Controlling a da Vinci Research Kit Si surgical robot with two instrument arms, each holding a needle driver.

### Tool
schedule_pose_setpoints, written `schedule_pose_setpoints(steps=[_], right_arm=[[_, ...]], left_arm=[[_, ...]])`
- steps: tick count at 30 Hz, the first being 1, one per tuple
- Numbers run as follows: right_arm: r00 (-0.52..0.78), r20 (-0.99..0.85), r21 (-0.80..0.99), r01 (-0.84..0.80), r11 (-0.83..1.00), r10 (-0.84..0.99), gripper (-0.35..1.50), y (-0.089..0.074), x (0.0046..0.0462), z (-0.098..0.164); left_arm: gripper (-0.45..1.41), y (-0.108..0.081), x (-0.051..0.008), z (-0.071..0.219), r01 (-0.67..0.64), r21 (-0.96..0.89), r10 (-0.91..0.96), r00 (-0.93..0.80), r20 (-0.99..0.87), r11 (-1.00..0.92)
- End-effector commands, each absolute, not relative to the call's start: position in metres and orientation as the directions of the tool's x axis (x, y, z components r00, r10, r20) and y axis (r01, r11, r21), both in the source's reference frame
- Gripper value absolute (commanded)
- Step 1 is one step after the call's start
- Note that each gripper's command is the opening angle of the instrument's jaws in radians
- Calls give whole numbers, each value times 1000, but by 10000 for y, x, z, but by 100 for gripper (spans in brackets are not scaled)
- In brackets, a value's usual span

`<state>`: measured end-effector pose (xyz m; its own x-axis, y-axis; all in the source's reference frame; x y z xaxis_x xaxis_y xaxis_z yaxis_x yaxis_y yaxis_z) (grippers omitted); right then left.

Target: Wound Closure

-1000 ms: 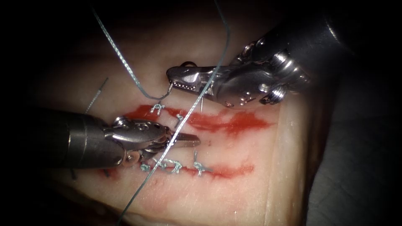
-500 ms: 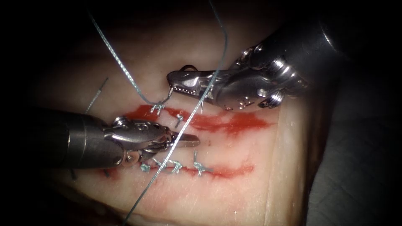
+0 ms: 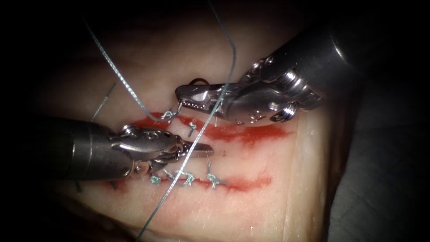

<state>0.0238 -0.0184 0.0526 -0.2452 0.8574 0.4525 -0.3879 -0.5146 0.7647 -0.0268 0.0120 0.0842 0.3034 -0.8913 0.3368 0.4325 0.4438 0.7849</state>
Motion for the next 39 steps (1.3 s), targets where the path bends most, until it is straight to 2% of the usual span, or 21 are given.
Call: schedule_pose_setpoints(steps=[1, 18, 28, 39], right_arm=[[-249, 458, 763, -381, -522, 853, -35, -183, 249, 529], [-284, 578, 691, -328, -644, 765, -35, -184, 248, 535], [-293, 633, 687, -212, -695, 716, -35, -169, 240, 527], [-312, 731, 601, -128, -789, 607, -35, -168, 237, 532]], left_arm=[[-45, 120, -273, 846, 432, 785, -891, 303, 338, 444], [-45, 120, -273, 846, 432, 785, -891, 303, 338, 445], [-45, 116, -275, 850, 441, 789, -898, 310, 314, 428], [-45, 113, -273, 857, 474, 770, -895, 340, 288, 428]])
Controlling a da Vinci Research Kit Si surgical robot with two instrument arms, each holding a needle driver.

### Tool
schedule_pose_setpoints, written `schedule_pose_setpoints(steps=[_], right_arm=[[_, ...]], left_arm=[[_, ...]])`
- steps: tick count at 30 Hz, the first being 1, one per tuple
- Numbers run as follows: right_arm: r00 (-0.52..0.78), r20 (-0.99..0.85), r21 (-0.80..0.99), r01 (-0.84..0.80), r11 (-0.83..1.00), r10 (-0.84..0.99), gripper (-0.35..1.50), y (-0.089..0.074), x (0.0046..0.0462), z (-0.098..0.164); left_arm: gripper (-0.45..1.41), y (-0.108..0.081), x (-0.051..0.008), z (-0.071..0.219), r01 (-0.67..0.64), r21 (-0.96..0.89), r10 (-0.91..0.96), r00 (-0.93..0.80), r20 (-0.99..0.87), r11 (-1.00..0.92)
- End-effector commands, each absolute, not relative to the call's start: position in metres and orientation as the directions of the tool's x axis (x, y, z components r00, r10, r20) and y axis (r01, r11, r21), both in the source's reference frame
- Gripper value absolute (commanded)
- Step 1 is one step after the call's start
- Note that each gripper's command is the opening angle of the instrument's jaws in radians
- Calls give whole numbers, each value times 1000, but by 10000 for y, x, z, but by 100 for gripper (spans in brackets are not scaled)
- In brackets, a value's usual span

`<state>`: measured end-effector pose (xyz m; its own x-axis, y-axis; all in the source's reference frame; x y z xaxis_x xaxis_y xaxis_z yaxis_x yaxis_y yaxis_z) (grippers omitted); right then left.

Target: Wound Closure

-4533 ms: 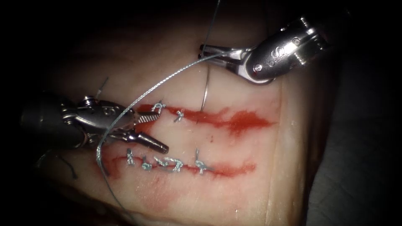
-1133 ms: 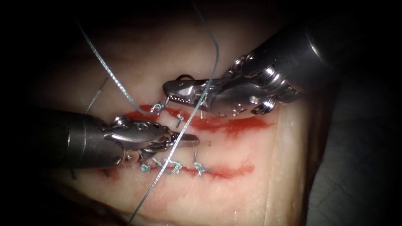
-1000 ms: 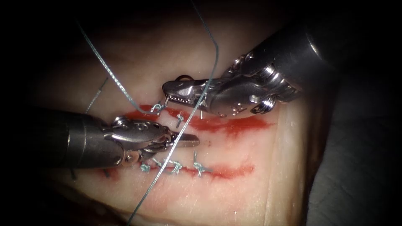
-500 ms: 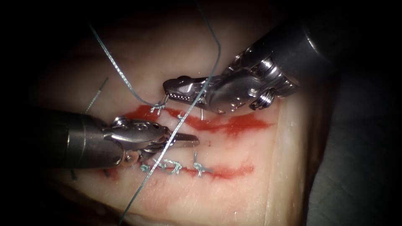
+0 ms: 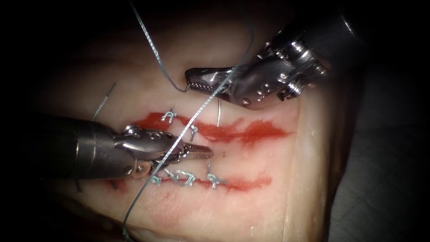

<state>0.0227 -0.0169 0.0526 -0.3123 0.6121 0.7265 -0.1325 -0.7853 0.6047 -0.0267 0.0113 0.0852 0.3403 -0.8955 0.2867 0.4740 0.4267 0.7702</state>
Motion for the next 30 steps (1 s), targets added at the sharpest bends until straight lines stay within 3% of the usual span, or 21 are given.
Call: schedule_pose_setpoints(steps=[1, 30], right_arm=[[-312, 737, 594, -121, -795, 599, -35, -168, 237, 532], [-283, 893, 375, 39, -926, 350, -35, -168, 231, 541]], left_arm=[[-45, 113, -273, 857, 474, 770, -895, 340, 288, 427], [-45, 108, -273, 862, 492, 730, -868, 399, 295, 474]])
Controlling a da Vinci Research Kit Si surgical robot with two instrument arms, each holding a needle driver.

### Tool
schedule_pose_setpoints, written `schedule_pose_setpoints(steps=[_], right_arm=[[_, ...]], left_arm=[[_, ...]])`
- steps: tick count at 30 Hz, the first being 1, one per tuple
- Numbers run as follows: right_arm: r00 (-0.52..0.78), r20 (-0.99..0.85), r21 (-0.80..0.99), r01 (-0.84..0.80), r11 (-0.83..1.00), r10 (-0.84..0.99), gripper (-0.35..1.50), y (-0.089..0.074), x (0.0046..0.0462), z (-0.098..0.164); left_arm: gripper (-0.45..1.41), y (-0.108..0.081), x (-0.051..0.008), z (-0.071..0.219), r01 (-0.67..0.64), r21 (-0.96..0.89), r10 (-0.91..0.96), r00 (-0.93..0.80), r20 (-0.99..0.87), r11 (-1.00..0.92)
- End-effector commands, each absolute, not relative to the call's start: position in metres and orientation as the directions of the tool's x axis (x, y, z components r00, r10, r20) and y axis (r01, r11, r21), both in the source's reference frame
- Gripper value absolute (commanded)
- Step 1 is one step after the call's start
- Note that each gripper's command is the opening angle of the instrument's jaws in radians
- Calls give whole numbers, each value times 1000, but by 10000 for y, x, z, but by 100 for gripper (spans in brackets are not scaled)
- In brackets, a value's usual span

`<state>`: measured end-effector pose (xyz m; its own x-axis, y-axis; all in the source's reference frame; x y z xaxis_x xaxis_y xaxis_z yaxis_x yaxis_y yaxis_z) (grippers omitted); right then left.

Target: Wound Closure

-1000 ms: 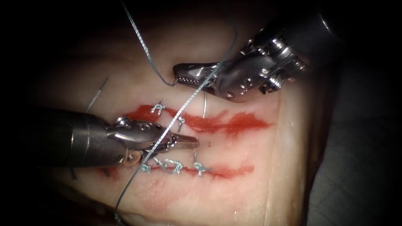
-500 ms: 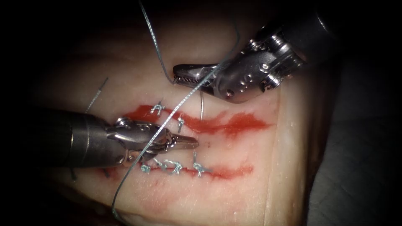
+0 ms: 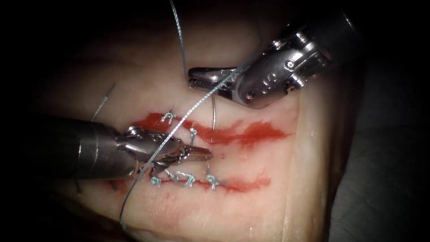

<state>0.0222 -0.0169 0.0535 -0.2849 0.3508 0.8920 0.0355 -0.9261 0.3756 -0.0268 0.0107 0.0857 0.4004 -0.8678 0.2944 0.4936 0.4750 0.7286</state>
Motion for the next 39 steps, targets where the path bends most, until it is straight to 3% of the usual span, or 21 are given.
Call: schedule_pose_setpoints(steps=[1, 11, 12, 13, 16, 18, 26, 39], right_arm=[[-279, 902, 354, 43, -934, 329, -35, -168, 230, 541], [-274, 957, 126, 88, -988, 98, -35, -177, 228, 557], [-271, 960, 103, 94, -990, 74, -35, -176, 227, 557], [-270, 961, 91, 97, -991, 62, -35, -175, 226, 557], [-275, 961, 58, 119, -991, 23, -35, -172, 222, 557], [-280, 960, 38, 135, -990, -2, -35, -169, 218, 558], [-261, 949, -119, 218, -969, -176, -35, -161, 205, 571], [-284, 957, 4, 241, -971, -66, -35, -154, 197, 582]], left_arm=[[-45, 108, -273, 861, 492, 730, -868, 399, 295, 474], [-45, 110, -271, 861, 465, 714, -838, 430, 335, 524], [-32, 111, -271, 861, 454, 706, -826, 441, 351, 543], [2, 111, -270, 861, 435, 692, -802, 461, 379, 577], [27, 112, -267, 859, 402, 684, -777, 476, 412, 608], [34, 112, -263, 857, 369, 690, -760, 493, 423, 623], [24, 123, -248, 842, 253, 678, -680, 549, 486, 690], [39, 122, -246, 843, 165, 648, -605, 578, 548, 744]])
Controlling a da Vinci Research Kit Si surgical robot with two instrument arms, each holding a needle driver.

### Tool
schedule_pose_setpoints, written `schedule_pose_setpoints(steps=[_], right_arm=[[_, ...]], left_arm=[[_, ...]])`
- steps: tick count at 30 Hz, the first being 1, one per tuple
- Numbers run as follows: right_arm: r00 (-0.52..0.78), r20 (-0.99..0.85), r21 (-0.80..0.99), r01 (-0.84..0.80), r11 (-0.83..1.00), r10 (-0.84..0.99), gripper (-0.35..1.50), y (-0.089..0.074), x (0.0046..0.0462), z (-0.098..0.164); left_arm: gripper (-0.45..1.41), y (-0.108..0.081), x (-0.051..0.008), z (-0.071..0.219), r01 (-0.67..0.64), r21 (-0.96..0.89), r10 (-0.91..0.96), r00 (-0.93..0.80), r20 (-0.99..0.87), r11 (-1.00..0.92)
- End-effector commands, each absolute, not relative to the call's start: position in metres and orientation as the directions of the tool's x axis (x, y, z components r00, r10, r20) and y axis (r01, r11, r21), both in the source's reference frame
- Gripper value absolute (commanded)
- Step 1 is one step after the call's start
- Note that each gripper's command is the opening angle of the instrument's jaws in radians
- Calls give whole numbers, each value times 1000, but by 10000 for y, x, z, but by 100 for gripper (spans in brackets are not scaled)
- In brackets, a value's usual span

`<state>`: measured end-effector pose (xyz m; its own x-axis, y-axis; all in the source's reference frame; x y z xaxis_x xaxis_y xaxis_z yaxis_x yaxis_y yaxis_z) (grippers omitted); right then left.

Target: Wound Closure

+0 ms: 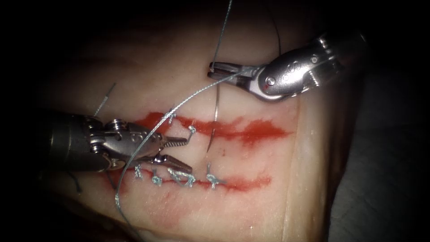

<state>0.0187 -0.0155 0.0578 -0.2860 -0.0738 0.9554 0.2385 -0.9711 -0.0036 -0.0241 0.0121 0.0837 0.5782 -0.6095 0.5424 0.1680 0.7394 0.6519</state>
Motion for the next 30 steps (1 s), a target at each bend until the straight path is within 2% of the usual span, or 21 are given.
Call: schedule_pose_setpoints(steps=[1, 5, 9, 15, 20, 23, 30], right_arm=[[-284, 957, 7, 251, -968, -67, -35, -154, 197, 582], [-282, 956, 3, 268, -963, -76, -35, -153, 196, 581], [-266, 955, -51, 287, -957, -131, -35, -154, 196, 581], [-214, 940, -189, 322, -928, -266, -35, -159, 196, 586], [-168, 909, -310, 343, -887, -383, -35, -162, 194, 594], [-137, 880, -381, 366, -849, -454, -35, -162, 191, 599], [-66, 800, -516, 434, -739, -597, -35, -162, 183, 606]], left_arm=[[39, 122, -247, 843, 157, 642, -597, 578, 557, 751], [29, 122, -248, 841, 146, 647, -599, 568, 564, 748], [39, 126, -250, 839, 156, 638, -600, 557, 574, 754], [42, 131, -250, 834, 73, 569, -521, 509, 685, 819], [46, 139, -250, 820, -35, 433, -366, 476, 800, 901], [59, 141, -252, 814, -81, 356, -281, 463, 841, 931], [69, 141, -254, 809, -123, 256, -184, 419, 889, 959]])
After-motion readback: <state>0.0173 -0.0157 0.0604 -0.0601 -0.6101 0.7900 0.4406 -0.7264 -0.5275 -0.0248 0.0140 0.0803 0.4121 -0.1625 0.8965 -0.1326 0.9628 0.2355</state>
